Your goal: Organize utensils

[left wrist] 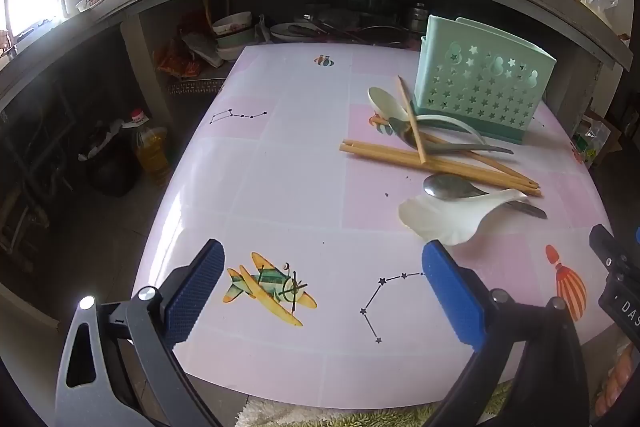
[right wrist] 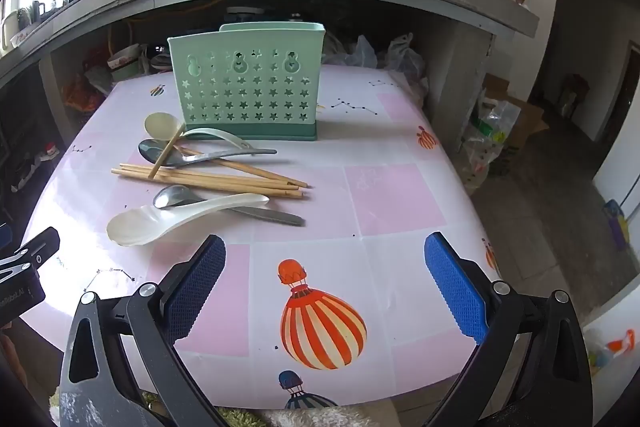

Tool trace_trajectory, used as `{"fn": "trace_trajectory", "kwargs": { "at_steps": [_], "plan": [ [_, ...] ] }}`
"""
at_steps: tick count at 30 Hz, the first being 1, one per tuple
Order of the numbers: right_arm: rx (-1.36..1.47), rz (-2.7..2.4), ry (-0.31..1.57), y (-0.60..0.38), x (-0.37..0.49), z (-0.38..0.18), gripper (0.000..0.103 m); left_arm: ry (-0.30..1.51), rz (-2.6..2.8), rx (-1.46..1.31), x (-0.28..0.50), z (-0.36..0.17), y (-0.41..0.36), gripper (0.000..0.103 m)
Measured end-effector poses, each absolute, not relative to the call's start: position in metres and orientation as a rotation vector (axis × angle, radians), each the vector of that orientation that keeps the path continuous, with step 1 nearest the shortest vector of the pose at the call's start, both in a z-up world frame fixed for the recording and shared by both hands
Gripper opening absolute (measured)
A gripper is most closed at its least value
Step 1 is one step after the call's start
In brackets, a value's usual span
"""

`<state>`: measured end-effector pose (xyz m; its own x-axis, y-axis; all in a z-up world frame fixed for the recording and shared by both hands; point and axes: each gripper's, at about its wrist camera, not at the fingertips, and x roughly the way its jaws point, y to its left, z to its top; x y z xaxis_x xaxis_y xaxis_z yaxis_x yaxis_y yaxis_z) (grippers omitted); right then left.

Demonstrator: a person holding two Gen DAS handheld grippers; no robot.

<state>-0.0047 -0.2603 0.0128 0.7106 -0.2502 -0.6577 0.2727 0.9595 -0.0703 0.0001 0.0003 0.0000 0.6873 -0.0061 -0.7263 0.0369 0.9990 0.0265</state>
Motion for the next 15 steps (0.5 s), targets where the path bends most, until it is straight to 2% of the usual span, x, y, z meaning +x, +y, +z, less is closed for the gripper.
{"fn": "trace_trajectory", "kwargs": {
  "at_steps": [15],
  "plan": [
    [0.029,-0.289,0.724,-0.2610,-0.0061,0.0137,0.095,0.820,-0.021,0.035,0.0002,-0.0023,-0.0016,0.097]
  ]
}}
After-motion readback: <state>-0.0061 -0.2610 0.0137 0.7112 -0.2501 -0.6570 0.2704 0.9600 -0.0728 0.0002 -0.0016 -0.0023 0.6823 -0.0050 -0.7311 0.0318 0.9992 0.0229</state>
